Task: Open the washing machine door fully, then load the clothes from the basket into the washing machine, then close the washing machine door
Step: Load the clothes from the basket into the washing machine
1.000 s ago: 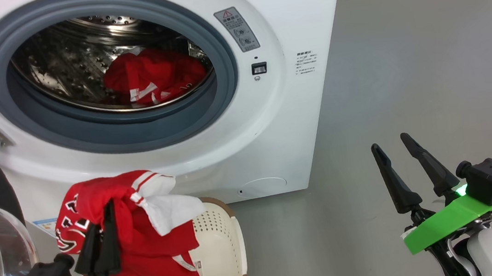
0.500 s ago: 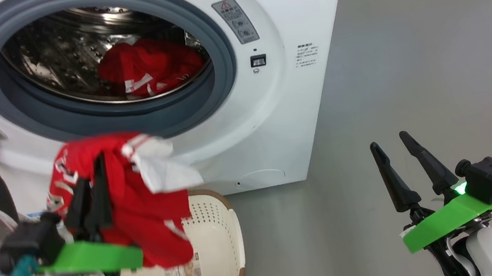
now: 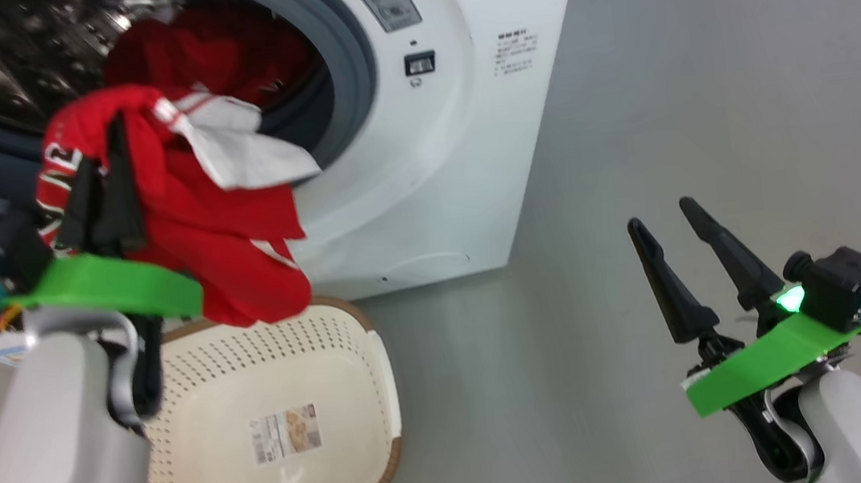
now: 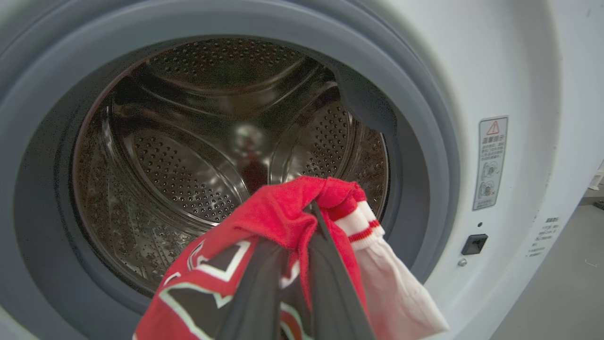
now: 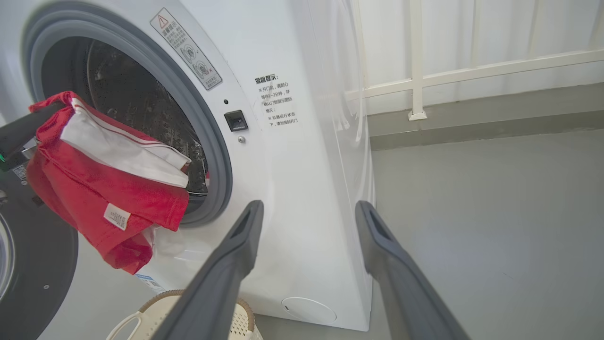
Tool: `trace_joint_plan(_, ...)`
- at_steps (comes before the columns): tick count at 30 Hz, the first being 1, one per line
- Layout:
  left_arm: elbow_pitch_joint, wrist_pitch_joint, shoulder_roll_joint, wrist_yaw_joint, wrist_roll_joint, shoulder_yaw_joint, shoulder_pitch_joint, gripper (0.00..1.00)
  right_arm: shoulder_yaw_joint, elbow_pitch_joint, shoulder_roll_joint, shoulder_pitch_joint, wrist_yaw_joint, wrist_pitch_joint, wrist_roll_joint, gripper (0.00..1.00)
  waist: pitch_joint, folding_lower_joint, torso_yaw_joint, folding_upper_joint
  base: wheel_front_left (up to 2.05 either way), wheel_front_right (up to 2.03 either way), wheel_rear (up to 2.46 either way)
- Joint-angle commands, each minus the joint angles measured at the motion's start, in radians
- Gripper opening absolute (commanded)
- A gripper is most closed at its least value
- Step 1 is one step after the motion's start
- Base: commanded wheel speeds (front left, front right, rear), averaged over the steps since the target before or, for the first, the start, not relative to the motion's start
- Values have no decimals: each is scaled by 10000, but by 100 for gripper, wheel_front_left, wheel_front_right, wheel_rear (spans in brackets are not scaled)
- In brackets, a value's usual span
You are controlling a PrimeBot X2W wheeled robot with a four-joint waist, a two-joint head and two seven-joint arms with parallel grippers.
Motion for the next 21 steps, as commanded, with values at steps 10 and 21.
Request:
trace_joint_plan(10,2242,-186,621,-290,-25,799,-2559,0,105,-546,173,-699,16,-46,23,100,1808,0,-915,0,0,0,0)
trace_joint_plan(21,4113,-223,958,-510,289,1150,-4757,0,143,-819,332,-1206,16,-46,-61,100,3155,0,-1481,0,0,0,0)
